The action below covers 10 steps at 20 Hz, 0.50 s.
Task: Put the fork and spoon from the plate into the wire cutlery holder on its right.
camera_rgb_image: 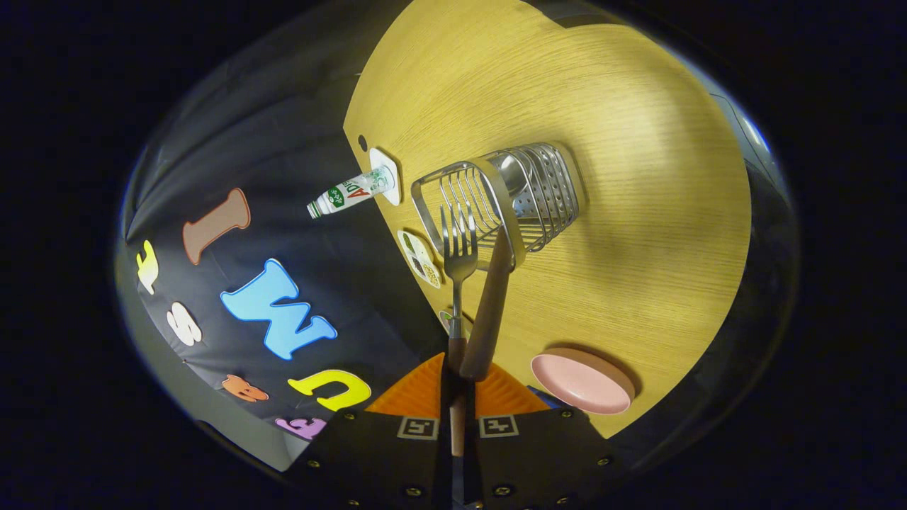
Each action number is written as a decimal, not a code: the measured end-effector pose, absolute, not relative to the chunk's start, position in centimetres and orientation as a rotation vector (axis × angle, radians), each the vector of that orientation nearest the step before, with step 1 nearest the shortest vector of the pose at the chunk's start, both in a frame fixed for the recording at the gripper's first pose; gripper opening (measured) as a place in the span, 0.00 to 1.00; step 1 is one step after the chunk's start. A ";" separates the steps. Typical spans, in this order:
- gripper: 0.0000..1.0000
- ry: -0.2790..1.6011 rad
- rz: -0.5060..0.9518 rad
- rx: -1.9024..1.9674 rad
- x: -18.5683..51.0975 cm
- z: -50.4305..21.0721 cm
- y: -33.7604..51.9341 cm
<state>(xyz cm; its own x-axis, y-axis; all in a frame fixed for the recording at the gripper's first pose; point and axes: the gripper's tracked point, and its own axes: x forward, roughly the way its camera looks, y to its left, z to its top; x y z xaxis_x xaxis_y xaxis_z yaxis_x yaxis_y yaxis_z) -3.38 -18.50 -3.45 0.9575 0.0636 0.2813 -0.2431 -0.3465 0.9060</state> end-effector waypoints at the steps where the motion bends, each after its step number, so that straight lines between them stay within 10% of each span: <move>1: 0.06 -0.133 0.317 1.907 -3.4 -3.6 -18.5; 10: 0.12 -0.094 0.336 1.930 -4.4 -4.1 -17.7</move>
<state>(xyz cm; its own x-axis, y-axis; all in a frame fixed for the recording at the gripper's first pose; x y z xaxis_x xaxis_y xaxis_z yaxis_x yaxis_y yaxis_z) -4.36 -17.74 -4.06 0.9563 0.0935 0.2769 -0.2234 -0.3771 0.8988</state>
